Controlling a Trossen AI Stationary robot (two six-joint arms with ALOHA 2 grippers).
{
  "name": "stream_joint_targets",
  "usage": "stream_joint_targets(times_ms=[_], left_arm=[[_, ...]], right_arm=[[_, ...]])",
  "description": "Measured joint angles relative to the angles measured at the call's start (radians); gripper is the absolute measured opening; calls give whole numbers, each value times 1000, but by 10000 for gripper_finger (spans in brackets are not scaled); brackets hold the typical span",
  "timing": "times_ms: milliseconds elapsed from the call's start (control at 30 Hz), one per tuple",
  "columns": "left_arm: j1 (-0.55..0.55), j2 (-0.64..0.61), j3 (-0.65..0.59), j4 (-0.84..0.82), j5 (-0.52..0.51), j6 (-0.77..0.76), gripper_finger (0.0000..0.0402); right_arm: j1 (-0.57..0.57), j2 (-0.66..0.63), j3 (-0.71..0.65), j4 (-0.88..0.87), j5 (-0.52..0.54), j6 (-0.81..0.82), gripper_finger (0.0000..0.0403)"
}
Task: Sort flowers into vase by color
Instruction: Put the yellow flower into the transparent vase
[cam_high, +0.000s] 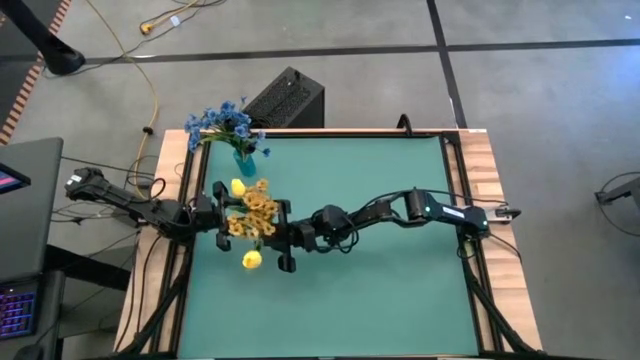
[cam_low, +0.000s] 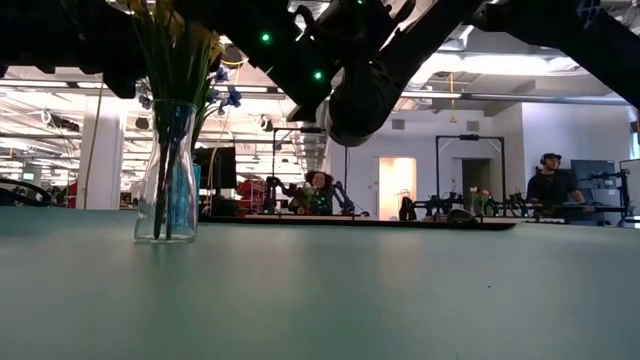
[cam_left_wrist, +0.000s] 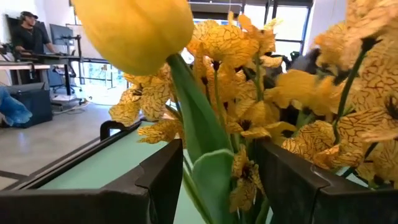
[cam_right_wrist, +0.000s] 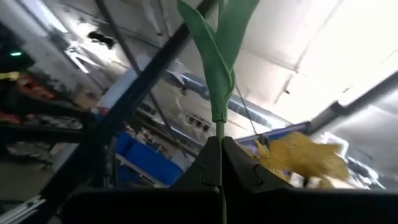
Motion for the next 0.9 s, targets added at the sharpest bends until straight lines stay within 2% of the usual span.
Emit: stream_joint_targets(times_ms=[200,500,900], left_arm=[[0,0,0,-9,18,-1,189],[0,0,0,-28,18,-4,190],[0,0,0,-28,17,-9,190]], right_arm=[[0,0,-2,-1,141,85,21],[2,-1,-2,-103,189,148,21],[0,-3,-1,-181,198,184,20]])
